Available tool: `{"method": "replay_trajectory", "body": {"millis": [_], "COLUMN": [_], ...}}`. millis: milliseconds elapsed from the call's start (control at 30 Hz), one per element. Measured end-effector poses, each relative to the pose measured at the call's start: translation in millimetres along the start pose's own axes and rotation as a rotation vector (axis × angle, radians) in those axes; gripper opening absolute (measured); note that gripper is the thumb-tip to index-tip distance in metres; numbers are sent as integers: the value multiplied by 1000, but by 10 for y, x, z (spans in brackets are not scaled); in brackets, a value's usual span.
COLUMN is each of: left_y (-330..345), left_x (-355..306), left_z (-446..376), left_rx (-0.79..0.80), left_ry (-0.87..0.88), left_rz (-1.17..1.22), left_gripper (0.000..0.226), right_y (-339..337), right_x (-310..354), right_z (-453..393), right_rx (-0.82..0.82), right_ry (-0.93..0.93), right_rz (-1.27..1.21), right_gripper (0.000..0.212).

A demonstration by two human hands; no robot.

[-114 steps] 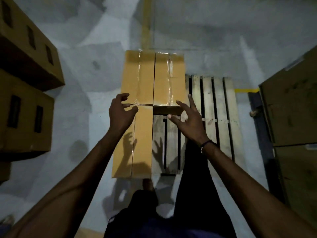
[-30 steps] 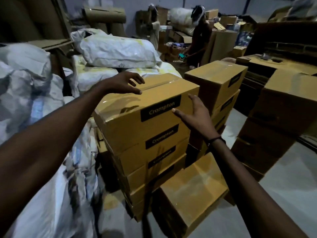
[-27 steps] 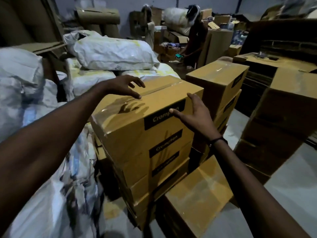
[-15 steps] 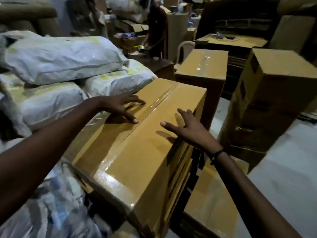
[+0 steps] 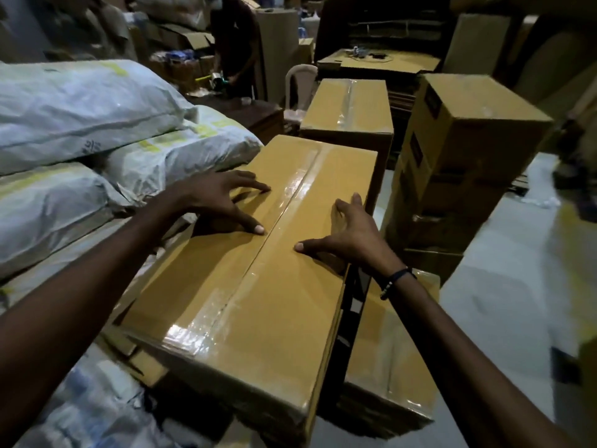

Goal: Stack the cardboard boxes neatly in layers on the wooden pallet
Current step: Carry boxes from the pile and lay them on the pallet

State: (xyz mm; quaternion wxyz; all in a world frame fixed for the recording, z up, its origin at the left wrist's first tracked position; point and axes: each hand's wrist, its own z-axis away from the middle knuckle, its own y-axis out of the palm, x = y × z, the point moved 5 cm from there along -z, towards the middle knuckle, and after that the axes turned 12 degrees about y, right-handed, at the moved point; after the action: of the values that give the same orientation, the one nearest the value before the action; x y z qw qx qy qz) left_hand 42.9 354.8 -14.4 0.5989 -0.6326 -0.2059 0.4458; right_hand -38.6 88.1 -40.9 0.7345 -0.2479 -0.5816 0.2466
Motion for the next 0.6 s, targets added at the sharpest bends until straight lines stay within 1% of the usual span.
{"method": "replay_trajectory", "body": {"millis": [100, 200, 300, 467, 533, 600], "left_y": [-23, -22, 67, 425, 647, 920], "left_x": [-330, -775, -1306, -2473, -3005, -3552], "left_z": [-80, -220, -404, -811, -978, -1155], "left_rx": [-2, -5, -20, -39, -23, 5], "left_ry": [8, 33, 82, 179, 216, 254], "left_rz": [-9, -13, -35, -12, -1, 25], "left_gripper": [108, 113, 115, 106, 106, 112], "right_y": [-229, -547, -930, -1729, -2048, -2364], "right_x": [-177, -430, -780, -1588, -1980, -2418], "right_z": [114, 243, 407, 902, 1164, 1456], "right_rx": [-27, -44, -52, -122, -143, -174], "right_ry": [-5, 1, 27, 105, 149, 190], "right_rz": [-24, -25, -65, -59, -48, -37], "right_gripper": [118, 116, 125, 135, 146, 152]}}
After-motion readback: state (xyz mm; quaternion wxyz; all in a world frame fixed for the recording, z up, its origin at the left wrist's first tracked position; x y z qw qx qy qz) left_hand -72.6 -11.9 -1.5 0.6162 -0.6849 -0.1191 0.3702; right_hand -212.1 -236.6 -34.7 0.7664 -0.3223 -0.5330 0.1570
